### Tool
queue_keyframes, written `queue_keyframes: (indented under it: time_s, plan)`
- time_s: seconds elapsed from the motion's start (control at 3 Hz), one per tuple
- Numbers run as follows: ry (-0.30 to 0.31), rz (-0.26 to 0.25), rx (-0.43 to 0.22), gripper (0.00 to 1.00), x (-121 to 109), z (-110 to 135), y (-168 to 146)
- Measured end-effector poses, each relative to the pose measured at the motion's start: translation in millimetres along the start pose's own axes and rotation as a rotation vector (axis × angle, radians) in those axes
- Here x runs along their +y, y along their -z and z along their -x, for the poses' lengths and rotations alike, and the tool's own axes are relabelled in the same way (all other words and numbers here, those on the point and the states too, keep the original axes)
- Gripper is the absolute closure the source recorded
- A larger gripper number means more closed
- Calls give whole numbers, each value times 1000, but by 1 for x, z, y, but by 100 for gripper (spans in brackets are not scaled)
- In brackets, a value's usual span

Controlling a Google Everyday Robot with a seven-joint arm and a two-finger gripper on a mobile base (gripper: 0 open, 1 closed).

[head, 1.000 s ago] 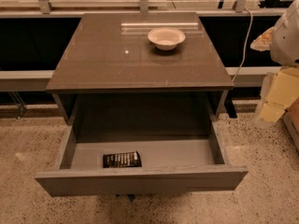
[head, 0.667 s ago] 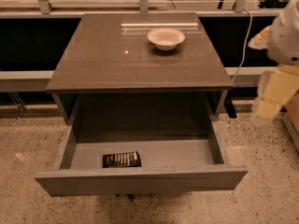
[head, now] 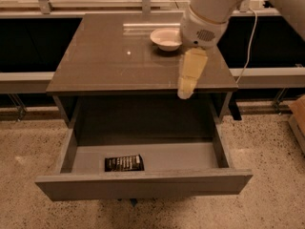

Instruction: Pick rxbar chocolate from top drawer and place on counter

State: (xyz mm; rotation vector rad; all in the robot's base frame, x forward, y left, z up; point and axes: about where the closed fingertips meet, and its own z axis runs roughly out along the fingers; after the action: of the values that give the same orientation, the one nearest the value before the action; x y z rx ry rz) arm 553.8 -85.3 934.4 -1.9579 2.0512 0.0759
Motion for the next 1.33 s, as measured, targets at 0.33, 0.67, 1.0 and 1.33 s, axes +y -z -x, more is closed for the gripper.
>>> queue_keyframes:
  time_s: [0.33,0.67,1.0,1.33]
  plan:
    - [66,94,47,0,-13,62,-56]
    - [81,59,87,0,-3,119,-138]
    - [87,37,62,0,-11,129,-136]
    - [78,103,38,0,0,128,-153]
